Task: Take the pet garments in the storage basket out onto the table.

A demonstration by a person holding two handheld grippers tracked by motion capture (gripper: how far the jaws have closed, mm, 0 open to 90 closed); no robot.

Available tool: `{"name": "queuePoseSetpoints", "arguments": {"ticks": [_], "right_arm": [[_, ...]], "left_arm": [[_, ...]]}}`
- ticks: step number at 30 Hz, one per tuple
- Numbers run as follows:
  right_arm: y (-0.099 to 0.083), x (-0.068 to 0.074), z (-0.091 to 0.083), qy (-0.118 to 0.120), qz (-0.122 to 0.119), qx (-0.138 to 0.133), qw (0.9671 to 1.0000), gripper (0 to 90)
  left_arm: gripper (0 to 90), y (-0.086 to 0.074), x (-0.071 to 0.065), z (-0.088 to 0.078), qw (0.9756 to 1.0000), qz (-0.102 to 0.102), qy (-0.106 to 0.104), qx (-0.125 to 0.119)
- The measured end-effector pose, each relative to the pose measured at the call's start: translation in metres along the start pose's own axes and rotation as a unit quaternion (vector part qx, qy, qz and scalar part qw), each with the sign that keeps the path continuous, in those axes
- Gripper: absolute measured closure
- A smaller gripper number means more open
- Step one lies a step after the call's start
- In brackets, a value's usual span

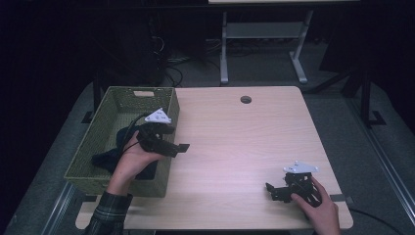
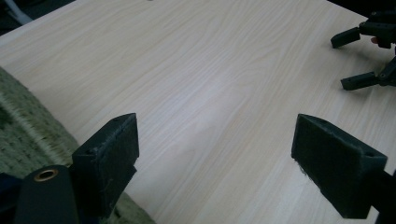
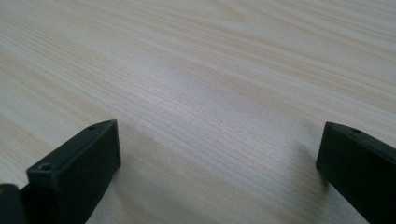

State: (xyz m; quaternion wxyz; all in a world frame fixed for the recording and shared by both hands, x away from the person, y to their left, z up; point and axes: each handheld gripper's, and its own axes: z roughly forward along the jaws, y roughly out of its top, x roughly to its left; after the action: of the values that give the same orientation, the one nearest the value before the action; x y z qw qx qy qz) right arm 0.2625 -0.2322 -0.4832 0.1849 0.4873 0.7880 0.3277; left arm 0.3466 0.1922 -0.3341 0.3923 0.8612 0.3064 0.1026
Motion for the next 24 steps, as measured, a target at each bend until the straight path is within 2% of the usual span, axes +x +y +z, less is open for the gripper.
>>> {"name": "queuePoseSetpoints", "arguments": {"ticks": [14,24], "right_arm": [[0.0,0.0,0.0,0.0,0.002,0.0,1.0,0.0],[0.0,0.0,0.0,0.0,0.001,0.0,1.0,0.0]], "left_arm": [[14.9,-0.011,0.024,-0.026,0.9992,-0.022,0.029,-0.018],[15.0,-0.022,0.042,-0.045,0.9974,-0.039,0.054,-0.027]]}}
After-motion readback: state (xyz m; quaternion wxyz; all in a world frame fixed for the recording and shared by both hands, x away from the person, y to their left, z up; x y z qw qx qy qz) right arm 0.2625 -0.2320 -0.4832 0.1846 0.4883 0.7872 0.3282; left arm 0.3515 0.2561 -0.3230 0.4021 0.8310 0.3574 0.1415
